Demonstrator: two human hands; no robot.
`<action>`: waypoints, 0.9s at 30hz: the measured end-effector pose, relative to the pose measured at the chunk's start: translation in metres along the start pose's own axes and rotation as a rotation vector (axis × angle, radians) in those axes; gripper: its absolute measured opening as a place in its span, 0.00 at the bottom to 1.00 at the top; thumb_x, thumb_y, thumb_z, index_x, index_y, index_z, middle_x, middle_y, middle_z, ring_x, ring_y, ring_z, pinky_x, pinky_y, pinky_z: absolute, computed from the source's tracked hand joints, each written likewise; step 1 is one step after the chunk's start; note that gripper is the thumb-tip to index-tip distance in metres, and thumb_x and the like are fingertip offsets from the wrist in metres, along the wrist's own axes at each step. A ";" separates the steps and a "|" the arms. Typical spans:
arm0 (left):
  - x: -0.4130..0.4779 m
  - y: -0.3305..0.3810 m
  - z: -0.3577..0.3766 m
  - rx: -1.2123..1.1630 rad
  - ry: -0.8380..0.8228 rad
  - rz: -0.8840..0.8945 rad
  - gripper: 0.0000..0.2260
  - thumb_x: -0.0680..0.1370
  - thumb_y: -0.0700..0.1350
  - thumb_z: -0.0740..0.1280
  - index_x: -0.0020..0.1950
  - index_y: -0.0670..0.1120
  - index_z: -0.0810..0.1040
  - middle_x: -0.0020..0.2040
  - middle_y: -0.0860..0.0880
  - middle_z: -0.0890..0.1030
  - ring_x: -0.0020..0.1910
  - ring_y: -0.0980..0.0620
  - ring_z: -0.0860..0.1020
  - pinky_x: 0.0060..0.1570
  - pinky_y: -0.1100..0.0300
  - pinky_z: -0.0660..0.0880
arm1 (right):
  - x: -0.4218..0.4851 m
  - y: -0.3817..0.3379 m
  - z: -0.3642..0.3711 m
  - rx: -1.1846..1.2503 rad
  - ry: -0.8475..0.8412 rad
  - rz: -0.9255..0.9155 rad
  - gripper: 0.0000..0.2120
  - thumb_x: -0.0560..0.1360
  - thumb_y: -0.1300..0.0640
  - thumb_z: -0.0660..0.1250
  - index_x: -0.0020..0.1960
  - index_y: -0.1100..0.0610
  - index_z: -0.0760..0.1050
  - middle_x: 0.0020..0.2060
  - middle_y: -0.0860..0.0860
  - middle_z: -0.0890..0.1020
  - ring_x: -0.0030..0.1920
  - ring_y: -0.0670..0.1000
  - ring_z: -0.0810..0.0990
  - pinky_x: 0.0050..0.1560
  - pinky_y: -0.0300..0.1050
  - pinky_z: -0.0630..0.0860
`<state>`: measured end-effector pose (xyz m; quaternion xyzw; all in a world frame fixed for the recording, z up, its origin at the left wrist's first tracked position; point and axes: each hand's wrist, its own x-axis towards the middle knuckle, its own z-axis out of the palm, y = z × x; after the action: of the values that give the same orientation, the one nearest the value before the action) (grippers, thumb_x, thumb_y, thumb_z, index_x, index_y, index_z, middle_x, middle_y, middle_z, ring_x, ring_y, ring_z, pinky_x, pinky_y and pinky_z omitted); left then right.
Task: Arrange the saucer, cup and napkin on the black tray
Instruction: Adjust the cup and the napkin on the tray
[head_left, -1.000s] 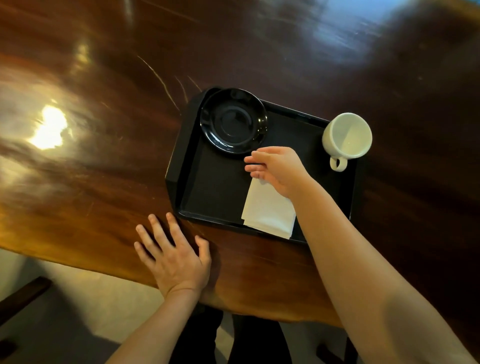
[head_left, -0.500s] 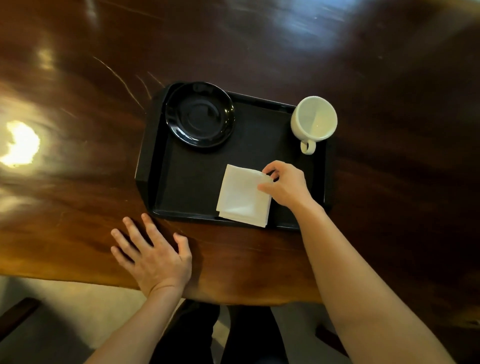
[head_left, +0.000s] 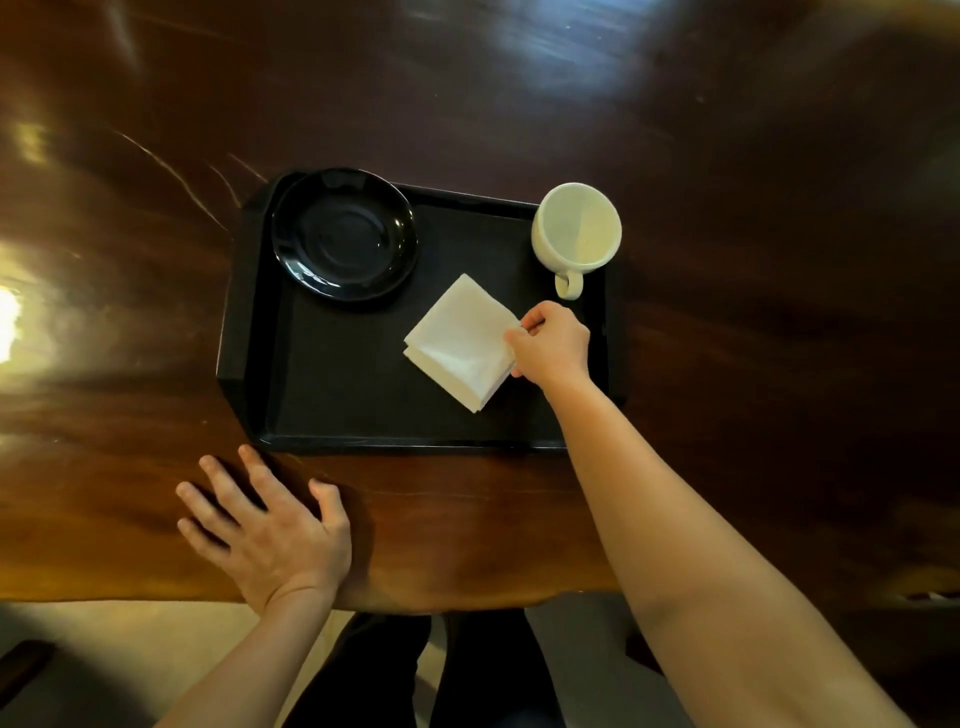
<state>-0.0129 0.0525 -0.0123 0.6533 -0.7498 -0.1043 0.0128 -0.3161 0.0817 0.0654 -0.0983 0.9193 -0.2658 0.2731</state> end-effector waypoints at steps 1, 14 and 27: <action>0.000 0.000 0.000 -0.003 -0.002 0.002 0.35 0.78 0.58 0.57 0.82 0.41 0.60 0.82 0.35 0.58 0.82 0.30 0.53 0.78 0.33 0.49 | 0.001 0.002 0.000 0.018 0.041 0.011 0.07 0.75 0.59 0.68 0.41 0.51 0.72 0.44 0.54 0.81 0.41 0.54 0.84 0.32 0.39 0.78; -0.001 0.000 -0.001 -0.010 -0.005 -0.001 0.35 0.79 0.59 0.56 0.82 0.41 0.60 0.83 0.36 0.57 0.82 0.30 0.52 0.78 0.33 0.48 | -0.016 0.026 0.008 0.162 0.120 0.050 0.12 0.77 0.59 0.70 0.60 0.54 0.74 0.55 0.53 0.79 0.46 0.50 0.83 0.37 0.37 0.82; 0.000 0.000 -0.002 -0.014 -0.015 -0.005 0.35 0.79 0.59 0.56 0.82 0.41 0.60 0.83 0.35 0.57 0.82 0.30 0.52 0.78 0.33 0.47 | -0.024 0.019 0.036 -0.706 -0.031 -0.510 0.33 0.77 0.38 0.64 0.75 0.52 0.61 0.79 0.59 0.54 0.78 0.65 0.48 0.75 0.63 0.53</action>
<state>-0.0122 0.0518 -0.0102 0.6541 -0.7476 -0.1145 0.0118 -0.2769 0.0893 0.0405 -0.4133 0.8960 0.0073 0.1622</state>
